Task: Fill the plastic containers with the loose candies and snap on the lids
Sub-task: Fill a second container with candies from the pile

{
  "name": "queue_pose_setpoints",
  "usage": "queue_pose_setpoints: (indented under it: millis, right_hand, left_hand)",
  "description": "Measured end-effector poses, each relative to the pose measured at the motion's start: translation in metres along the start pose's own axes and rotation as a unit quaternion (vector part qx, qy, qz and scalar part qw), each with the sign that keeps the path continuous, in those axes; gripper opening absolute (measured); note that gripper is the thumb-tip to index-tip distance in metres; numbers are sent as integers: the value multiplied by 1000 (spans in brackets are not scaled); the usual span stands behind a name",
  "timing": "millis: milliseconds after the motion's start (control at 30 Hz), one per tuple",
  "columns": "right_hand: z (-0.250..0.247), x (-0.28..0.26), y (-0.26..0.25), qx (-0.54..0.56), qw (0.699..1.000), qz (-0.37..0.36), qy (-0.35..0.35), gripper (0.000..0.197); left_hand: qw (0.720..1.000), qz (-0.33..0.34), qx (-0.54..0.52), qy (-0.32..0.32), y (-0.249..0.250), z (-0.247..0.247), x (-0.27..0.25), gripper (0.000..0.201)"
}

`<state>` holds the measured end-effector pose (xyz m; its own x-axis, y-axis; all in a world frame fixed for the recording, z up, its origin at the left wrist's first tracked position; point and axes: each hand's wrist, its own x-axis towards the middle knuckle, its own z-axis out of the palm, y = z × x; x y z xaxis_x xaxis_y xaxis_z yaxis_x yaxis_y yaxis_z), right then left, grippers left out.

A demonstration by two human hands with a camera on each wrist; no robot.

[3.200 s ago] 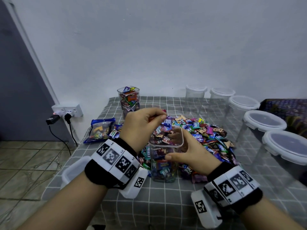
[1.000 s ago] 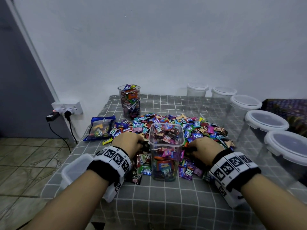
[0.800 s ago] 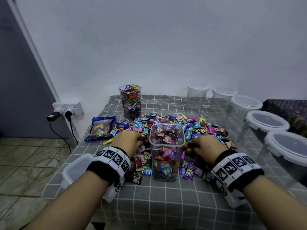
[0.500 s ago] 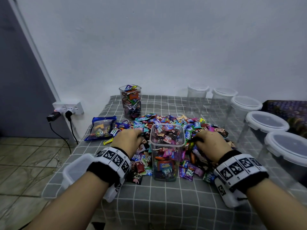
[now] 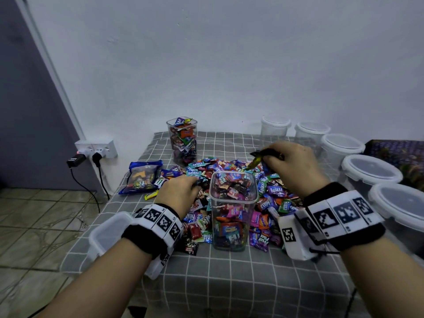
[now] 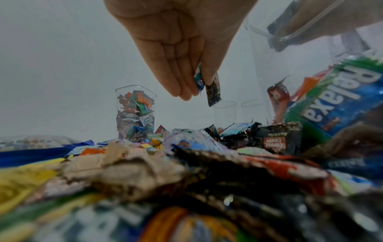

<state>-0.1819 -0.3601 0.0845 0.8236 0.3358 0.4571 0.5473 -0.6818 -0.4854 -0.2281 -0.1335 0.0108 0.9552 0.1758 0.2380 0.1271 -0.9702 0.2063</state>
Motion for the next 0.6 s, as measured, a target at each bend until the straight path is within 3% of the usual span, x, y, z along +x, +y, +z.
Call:
queue_pose_setpoints:
  millis: [300, 600]
  right_hand:
    - [14, -13, -31, 1, 993, -109, -42, 20]
    - [27, -20, -32, 8, 991, -111, -69, 22]
  left_hand:
    - [999, 2, -30, 17, 1, -1, -3, 27]
    - [999, 11, -26, 35, 1, -1, -6, 29]
